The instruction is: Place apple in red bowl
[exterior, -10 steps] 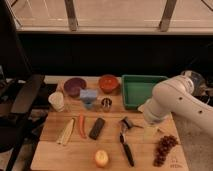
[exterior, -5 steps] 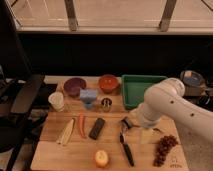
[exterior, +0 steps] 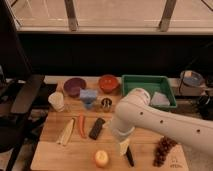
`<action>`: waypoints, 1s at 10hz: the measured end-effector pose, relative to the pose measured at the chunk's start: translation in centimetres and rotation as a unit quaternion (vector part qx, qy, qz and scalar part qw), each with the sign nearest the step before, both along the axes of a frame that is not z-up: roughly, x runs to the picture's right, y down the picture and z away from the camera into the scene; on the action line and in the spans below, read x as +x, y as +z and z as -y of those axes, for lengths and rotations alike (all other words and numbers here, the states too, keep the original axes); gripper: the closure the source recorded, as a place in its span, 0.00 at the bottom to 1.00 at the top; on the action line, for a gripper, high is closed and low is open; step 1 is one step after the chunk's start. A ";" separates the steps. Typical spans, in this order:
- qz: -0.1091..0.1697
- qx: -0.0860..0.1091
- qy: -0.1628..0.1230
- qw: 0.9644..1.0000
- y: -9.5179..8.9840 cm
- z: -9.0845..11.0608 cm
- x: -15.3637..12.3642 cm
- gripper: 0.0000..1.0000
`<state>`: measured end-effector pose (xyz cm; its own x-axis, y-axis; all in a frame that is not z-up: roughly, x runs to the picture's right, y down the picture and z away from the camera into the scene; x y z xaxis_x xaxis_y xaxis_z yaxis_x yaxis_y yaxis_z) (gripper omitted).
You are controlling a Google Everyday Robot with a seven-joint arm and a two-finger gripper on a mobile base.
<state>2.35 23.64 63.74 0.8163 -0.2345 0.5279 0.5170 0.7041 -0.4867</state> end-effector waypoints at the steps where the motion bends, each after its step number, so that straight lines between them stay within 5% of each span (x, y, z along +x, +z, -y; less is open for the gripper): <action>1: 0.047 -0.006 -0.005 0.999 -0.7 -1.5 -1.7 0.20; 3: 0.084 -0.008 -0.008 0.996 -1.5 -2.6 -2.8 0.20; 7: 0.083 -0.014 -0.017 0.996 -1.2 -2.9 -3.3 0.20; 10: 0.077 -0.043 -0.045 0.995 1.7 -5.9 -4.9 0.20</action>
<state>-2.58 29.58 65.48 0.7016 -0.2518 0.6666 0.6498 0.6099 -0.4536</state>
